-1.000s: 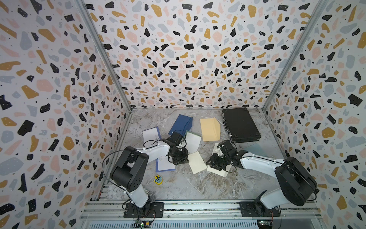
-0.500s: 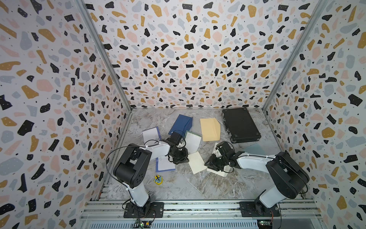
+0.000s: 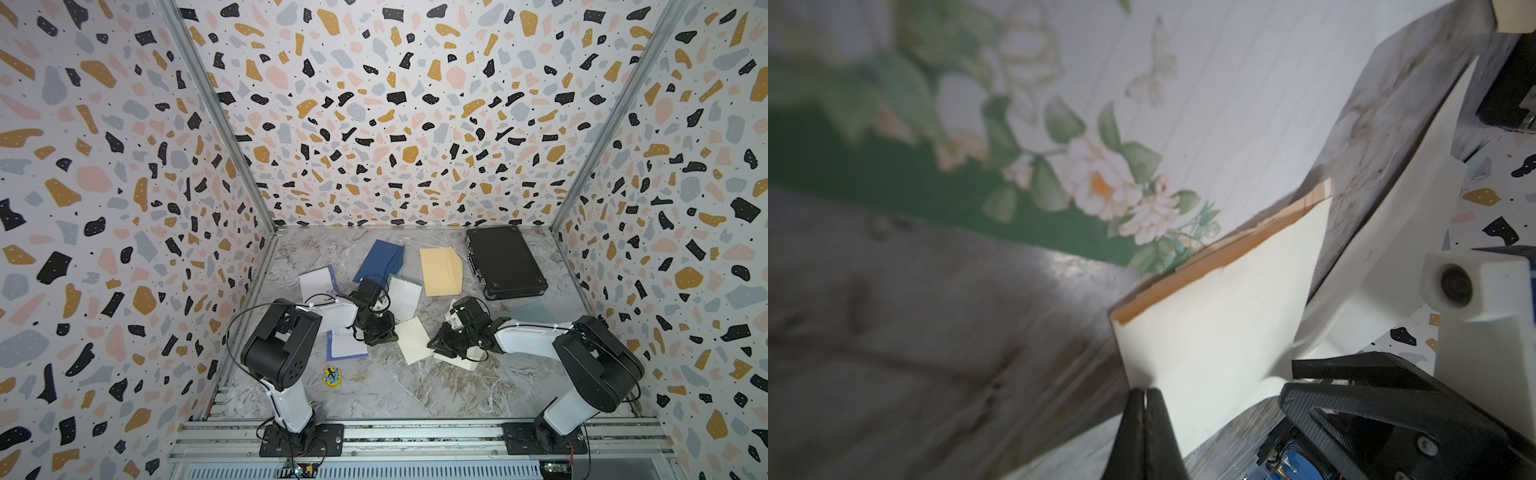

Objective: Take the letter paper out of the envelope
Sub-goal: Pick up the letter paper from the center of the board.

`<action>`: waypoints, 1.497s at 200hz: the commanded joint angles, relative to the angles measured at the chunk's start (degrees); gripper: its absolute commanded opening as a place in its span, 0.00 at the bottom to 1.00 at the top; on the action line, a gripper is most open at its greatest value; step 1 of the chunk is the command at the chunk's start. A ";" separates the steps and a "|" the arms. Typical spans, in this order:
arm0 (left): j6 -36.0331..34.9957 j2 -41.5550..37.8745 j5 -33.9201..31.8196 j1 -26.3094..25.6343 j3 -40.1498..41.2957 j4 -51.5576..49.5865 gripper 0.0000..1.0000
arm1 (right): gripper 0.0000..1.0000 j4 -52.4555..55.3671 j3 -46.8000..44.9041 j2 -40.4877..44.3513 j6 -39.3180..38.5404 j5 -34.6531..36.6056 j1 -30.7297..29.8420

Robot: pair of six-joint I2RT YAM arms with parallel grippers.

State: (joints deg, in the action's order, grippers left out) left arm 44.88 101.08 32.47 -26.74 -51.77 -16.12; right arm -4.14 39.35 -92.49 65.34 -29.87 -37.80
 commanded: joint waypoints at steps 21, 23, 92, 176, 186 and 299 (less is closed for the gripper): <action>0.45 1.49 -1.02 -0.59 1.03 -0.06 0.00 | 0.21 0.32 1.74 1.96 -0.04 -0.48 -0.45; 0.51 1.51 -1.01 -0.59 1.05 -0.01 0.00 | 0.21 0.33 1.70 1.96 -0.10 -0.51 -0.44; 1.17 0.29 -0.04 -0.85 0.01 -0.75 0.00 | 0.17 -1.74 5.62 -3.50 -2.70 -2.08 -1.21; 1.71 -8.42 -1.18 -0.90 -8.84 -13.14 0.08 | 0.00 19.86 12.78 6.36 -13.78 4.74 -1.40; 2.61 -10.53 -2.27 -0.94 -10.94 -15.25 0.19 | 0.00 23.07 14.48 8.18 -15.91 5.84 -1.40; 25.70 -15.89 -2.27 2.19 -28.45 -22.05 0.73 | 0.00 29.57 25.35 21.46 -64.79 25.45 -1.49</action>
State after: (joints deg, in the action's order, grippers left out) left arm 64.51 84.86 29.54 -25.80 -77.54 -33.58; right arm 28.49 65.73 -76.01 18.17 -11.81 -38.98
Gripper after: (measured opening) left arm 0.656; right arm 0.046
